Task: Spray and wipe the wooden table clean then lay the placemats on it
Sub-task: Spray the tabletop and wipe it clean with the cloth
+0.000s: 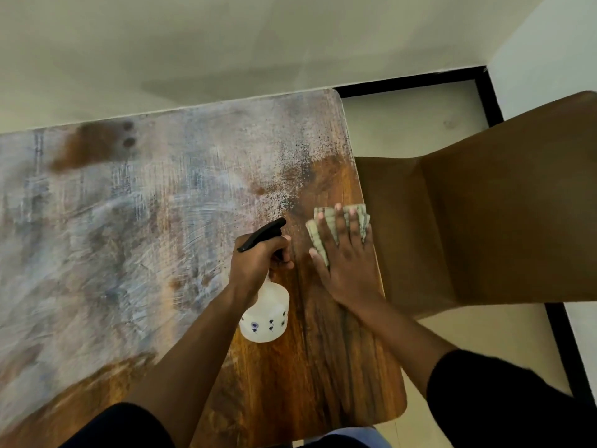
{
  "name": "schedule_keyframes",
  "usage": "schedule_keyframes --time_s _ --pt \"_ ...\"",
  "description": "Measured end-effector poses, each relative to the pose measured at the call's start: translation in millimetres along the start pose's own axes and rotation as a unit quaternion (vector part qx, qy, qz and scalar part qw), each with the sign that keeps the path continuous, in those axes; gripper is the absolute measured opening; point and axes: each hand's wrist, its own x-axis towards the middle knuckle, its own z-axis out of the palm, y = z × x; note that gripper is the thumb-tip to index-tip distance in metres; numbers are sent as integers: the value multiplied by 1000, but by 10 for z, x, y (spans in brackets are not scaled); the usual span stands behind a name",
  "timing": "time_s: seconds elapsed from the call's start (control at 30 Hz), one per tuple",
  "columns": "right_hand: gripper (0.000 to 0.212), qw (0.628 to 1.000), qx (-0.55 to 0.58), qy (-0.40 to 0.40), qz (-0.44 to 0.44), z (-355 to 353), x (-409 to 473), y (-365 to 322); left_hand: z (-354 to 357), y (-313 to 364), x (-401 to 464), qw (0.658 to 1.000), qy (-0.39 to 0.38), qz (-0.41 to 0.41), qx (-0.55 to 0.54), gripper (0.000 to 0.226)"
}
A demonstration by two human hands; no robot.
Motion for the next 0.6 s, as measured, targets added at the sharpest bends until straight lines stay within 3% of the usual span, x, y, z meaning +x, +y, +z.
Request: schedule_keyframes --time_s 0.17,0.33,0.47,0.6 --pt "73 1000 -1 -27 -12 62 -268 -25 -2 3 -22 1000 -1 -4 11 15" --pt "74 999 -17 2 -29 -62 736 -24 -44 -66 -82 1000 3 -11 -3 14" --pt "76 999 -21 -28 -5 -252 1655 -40 -101 -84 -132 999 12 -31 -12 16" --pt "77 999 -35 -33 4 -338 1951 -41 -143 -44 -140 999 14 -26 -20 20"
